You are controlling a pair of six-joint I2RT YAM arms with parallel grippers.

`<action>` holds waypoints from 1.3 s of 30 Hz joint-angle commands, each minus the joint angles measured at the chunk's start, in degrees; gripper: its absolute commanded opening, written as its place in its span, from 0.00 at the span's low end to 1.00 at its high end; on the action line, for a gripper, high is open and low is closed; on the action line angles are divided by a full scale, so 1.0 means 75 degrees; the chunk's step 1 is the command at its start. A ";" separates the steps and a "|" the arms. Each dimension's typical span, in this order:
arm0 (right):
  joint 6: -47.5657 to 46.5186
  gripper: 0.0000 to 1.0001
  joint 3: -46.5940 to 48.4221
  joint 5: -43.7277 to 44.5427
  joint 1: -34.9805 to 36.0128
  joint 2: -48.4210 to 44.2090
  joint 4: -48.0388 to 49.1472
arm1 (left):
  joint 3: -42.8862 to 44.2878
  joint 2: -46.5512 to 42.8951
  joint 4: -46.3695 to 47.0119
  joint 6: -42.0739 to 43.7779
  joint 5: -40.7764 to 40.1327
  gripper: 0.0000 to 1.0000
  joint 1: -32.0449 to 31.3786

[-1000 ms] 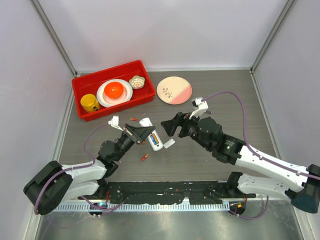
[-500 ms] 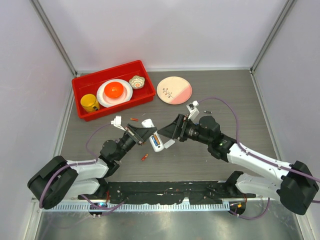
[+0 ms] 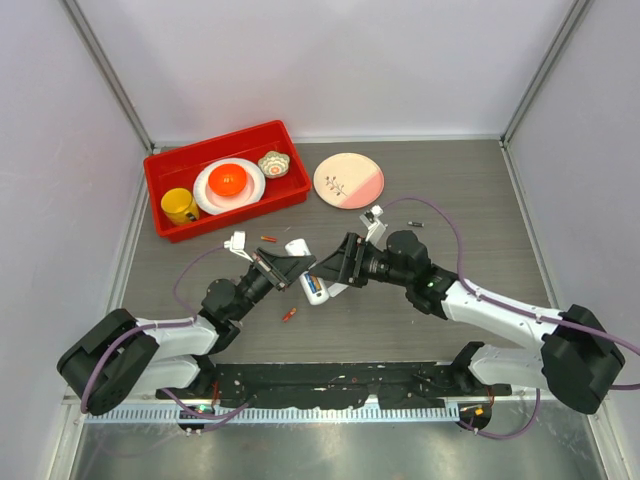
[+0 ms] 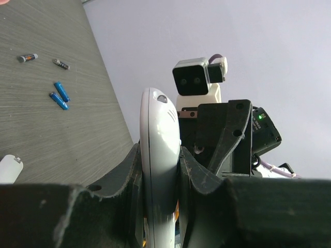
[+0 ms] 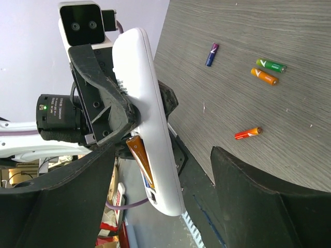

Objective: Load the batteries into the remote control

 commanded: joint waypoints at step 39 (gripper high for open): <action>0.0467 0.54 0.0023 -0.0524 -0.0020 0.0514 0.1274 | 0.0367 -0.0445 0.1647 0.0130 -0.0244 0.00 -0.0036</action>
